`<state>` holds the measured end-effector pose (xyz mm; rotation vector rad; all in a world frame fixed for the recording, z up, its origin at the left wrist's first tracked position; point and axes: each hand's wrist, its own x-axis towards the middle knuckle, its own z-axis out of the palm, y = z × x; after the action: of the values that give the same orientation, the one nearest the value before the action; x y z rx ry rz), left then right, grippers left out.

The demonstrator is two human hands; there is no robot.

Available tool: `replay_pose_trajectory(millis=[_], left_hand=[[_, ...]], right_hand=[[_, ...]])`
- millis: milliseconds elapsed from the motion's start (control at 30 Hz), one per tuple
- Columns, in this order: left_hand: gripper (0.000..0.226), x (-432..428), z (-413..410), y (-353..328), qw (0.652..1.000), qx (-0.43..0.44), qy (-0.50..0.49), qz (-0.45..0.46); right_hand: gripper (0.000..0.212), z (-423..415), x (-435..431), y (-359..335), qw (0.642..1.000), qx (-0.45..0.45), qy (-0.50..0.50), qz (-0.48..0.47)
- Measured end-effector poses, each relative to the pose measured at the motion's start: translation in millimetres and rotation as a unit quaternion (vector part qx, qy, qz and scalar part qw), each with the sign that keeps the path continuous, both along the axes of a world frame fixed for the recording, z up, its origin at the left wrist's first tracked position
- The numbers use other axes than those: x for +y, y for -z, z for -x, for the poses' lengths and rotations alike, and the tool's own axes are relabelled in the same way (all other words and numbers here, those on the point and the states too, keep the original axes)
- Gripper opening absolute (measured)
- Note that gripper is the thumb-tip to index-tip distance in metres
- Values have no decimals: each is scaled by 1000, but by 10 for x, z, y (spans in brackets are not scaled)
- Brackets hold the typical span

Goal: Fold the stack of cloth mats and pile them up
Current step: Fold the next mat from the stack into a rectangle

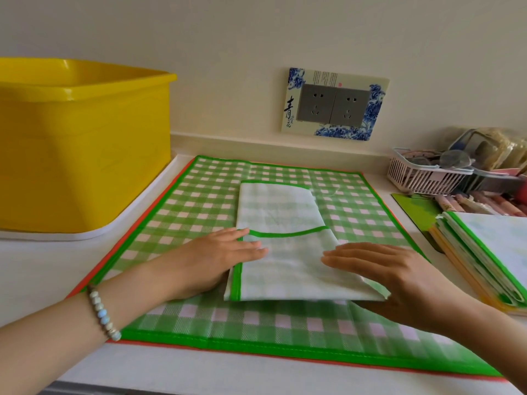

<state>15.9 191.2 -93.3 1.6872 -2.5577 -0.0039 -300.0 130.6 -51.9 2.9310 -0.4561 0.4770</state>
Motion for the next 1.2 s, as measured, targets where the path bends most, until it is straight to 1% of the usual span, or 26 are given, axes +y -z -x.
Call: replay_pose_trajectory(millis=[33, 67, 100, 167, 233, 300, 433, 600, 700, 800, 833, 900, 933, 967, 1000, 1067, 1133, 1167, 1200], left_hand=[[92, 24, -3, 2, 1000, -7, 6, 2], [92, 45, -8, 1, 1000, -11, 13, 6], [91, 61, -12, -5, 1000, -12, 19, 8], [91, 91, -21, -21, 1000, -9, 24, 5], [93, 116, -29, -22, 1000, -5, 20, -1], [93, 144, -34, -10, 1000, -6, 15, -9], [85, 167, -59, 5, 1000, -5, 8, -29], [75, 162, -95, 54, 999, 23, -16, -16], [70, 101, -88, 38, 996, 73, -48, 12], [55, 41, -64, -60, 987, 138, -75, 12], [45, 11, -69, -71, 980, 177, -87, 14], [14, -59, -55, -93, 959, 251, -128, 9], [8, -99, -43, -109, 949, 276, -152, 6], [7, -155, -50, -95, 942, 290, -169, 8], [10, -208, -56, -75, 932, 312, -182, 9], [19, -286, -74, -55, 921, 338, -193, 23], [17, -331, -72, -48, 914, 354, -196, 41], [13, -348, -68, -42, 909, 367, -193, 41], [11, -368, -61, -42, 903, 383, -192, 35]], right_hand=[[77, -18, -28, 3, 999, 26, 14, -21], [84, -45, -51, 1, 997, 48, 32, -50], [86, -82, -69, 2, 993, 67, 49, -87], [81, -157, -128, 43, 983, 93, 63, -148], [72, -203, -205, 108, 977, 102, 64, -175], [65, -219, -274, 200, 977, 107, 53, -178], [65, -178, -333, 327, 974, 97, 37, -203], [61, -134, -376, 385, 973, 68, 36, -216], [55, -165, -412, 383, 966, 26, 54, -253], [44, -181, -499, 371, 949, -42, 86, -299], [38, -190, -522, 363, 943, -68, 104, -310], [11, -257, -549, 327, 919, -128, 159, -336], [13, -293, -579, 319, 912, -159, 172, -338], [22, -337, -611, 315, 907, -184, 173, -335], [25, -369, -616, 303, 895, -207, 177, -352], [13, -419, -639, 279, 870, -236, 183, -393], [36, -449, -675, 284, 854, -250, 206, -408], [39, -460, -707, 302, 849, -254, 222, -406], [37, -479, -727, 307, 845, -256, 239, -403]])
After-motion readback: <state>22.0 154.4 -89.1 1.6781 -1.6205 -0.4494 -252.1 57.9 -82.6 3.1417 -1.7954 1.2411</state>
